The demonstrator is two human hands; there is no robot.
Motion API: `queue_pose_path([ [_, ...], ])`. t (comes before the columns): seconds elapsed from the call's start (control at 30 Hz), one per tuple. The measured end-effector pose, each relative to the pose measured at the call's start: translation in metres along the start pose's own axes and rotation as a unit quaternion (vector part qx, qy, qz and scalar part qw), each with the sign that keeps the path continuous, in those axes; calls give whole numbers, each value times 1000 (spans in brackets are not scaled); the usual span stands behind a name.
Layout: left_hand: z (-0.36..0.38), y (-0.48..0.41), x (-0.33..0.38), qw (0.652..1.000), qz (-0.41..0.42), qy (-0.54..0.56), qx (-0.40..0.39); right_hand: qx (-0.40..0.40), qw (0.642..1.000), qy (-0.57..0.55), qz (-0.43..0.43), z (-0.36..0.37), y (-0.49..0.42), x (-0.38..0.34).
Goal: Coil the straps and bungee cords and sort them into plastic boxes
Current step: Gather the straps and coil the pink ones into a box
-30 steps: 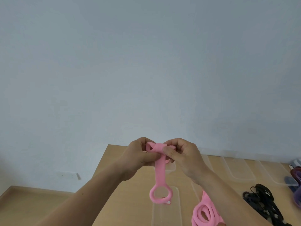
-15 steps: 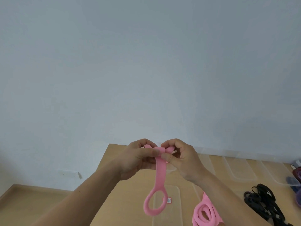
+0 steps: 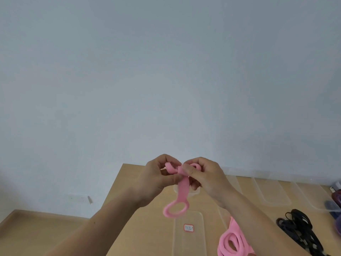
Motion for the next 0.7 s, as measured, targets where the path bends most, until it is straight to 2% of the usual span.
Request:
queue_pose_path([
  [0.17, 1, 0, 1, 1000, 1, 15, 7, 24, 999, -16, -23, -6, -1, -7],
  [0.33, 14, 3, 3, 997, -22, 3, -72, 17, 998, 2, -66, -2, 1, -16],
  [0.7, 9, 6, -7, 993, -96, 56, -45, 4, 990, 73, -116, 7, 6, -12],
])
Point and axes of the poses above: each hand's wrist, its own y-axis away from the middle knuckle, its own z-axis out of the palm, x = y × z, the point moved 9 cm from there along -y, towards the middle knuckle, and after that the axes turned 4 degrees about -y, right-handed, at the moved point
